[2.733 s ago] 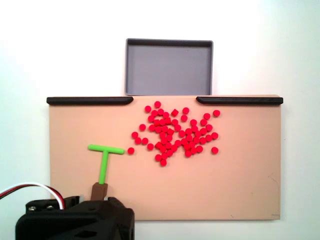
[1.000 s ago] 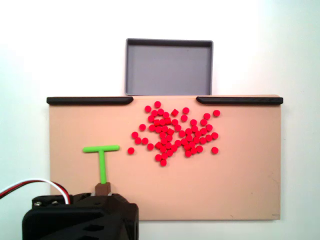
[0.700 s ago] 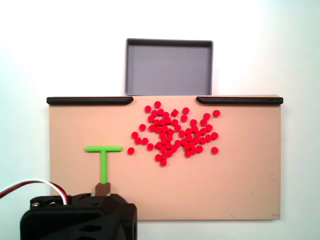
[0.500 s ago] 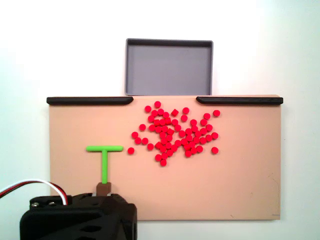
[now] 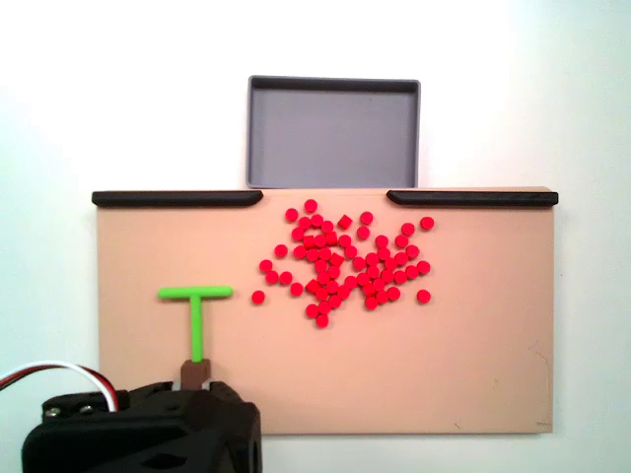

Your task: Grasp a green tool by the dark brown handle.

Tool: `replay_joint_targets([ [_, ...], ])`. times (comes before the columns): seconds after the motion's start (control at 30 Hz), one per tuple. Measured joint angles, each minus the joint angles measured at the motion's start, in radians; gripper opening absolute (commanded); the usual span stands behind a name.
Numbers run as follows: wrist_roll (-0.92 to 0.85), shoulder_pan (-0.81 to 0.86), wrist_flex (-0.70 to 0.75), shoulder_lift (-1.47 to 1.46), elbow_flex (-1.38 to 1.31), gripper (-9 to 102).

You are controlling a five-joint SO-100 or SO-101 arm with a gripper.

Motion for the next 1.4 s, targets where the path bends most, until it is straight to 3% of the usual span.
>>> replay_joint_targets([
  [0.4, -0.080, 0.002, 0.057, 0.087, 0.000, 0],
  [0.87, -0.281, 0.146, 0.137, 0.163, 0.000, 0],
  [1.4, -0.318, 0.252, 0.155, 0.176, 0.000, 0],
])
